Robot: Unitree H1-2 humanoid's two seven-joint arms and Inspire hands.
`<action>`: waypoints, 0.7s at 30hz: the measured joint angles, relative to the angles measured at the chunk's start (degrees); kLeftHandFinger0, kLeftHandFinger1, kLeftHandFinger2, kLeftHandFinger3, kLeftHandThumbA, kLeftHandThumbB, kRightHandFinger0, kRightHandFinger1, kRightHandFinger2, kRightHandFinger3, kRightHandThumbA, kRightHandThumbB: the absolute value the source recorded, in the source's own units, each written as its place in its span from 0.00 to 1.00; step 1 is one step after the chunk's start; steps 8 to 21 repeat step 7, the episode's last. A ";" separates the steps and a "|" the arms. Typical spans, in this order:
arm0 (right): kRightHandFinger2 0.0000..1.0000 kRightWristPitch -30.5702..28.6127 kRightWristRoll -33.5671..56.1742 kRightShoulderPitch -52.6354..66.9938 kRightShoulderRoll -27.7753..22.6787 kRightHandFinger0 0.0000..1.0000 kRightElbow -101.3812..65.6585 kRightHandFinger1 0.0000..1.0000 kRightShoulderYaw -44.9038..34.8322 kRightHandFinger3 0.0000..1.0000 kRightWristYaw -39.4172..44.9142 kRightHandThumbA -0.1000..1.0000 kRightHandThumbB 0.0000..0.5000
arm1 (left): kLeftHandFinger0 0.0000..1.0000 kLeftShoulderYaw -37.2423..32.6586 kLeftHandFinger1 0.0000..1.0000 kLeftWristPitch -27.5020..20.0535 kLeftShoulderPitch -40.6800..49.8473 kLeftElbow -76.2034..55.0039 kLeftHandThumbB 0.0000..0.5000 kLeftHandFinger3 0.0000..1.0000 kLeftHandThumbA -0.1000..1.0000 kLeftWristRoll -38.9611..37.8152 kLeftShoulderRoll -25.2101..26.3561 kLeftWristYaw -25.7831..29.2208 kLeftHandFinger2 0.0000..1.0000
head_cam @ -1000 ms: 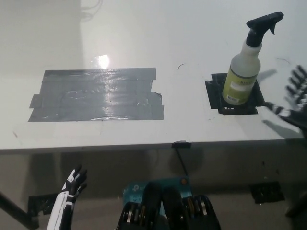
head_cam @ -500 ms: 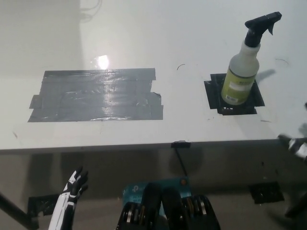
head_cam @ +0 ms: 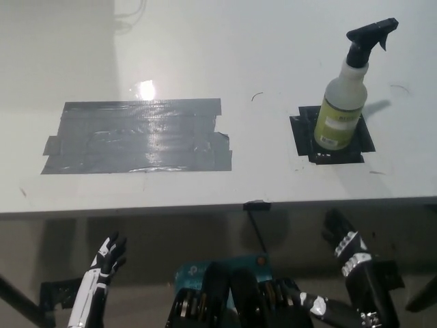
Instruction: A person hands a spray bottle to the robot which it grabs with its right hand and places on the black spot infront of it on the table
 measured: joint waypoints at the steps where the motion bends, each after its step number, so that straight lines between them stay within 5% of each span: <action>1: 1.00 -0.15 -0.31 -0.10 -0.43 1.00 0.69 1.00 0.05 1.00 0.01 0.98 0.93 | 1.00 -0.01 1.00 -0.02 0.00 0.00 0.12 1.00 1.00 0.00 0.00 -0.01 1.00; 21: 1.00 -1.84 -2.36 -0.85 -3.04 1.00 5.03 1.00 0.37 1.00 0.01 0.95 0.95 | 1.00 -0.19 1.00 -0.27 0.05 0.01 0.06 1.00 1.00 0.03 0.07 -0.04 1.00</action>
